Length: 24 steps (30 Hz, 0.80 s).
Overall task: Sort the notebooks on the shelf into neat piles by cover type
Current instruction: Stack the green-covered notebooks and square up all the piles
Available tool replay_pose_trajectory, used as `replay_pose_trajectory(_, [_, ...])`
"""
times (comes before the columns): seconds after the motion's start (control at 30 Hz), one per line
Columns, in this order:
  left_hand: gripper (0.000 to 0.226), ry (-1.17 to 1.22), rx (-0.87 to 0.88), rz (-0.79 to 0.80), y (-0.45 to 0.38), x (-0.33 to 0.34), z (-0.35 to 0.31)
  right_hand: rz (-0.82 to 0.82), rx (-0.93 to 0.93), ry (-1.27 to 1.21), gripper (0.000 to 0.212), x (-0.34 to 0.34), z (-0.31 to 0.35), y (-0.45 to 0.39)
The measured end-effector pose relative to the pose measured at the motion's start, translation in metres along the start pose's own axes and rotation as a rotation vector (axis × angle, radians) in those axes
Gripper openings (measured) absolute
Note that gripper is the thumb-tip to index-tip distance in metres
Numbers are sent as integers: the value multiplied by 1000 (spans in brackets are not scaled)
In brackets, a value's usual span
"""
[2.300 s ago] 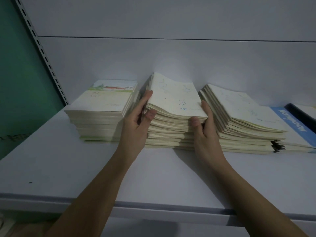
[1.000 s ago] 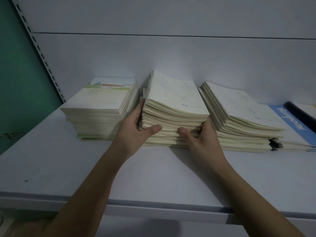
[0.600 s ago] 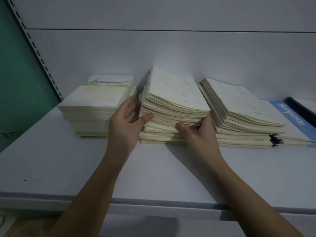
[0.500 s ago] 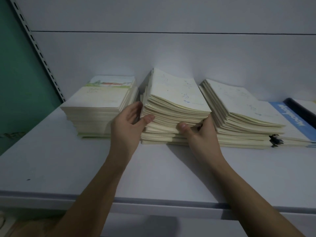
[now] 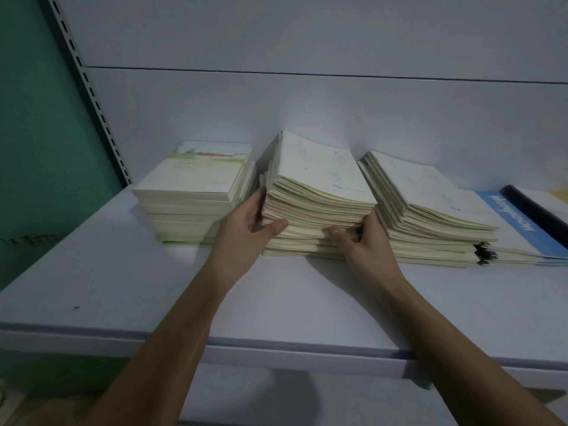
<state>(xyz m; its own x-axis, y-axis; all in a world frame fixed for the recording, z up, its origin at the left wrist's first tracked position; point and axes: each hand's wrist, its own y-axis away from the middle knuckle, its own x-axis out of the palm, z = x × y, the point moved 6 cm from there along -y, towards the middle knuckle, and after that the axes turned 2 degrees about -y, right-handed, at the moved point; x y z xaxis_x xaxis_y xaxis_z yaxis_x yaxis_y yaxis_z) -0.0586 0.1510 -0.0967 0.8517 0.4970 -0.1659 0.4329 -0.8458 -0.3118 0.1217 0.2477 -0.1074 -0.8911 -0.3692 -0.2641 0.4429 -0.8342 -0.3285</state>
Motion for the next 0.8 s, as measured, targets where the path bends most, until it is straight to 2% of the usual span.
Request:
replay_pose_trajectory(0.13, [72,-86,-3,88,6,1,3,90,28,81,44,-5,4,2])
replay_pose_trajectory(0.23, [66,-72,-22,88,5,-4,3,95,31,190,13,-10,3,10])
replay_pose_trajectory(0.37, [59,-131,-7,95,4,0,5,35,1,269,32,-9,-1,18])
replay_pose_trajectory(0.63, [52,-282,60,5,4,2,7,-10,41,182,11,-2,-9,8])
replay_pose_trajectory(0.8, [46,-233,46,-9,12,1,11,-28,32,172,19,-4,-6,17])
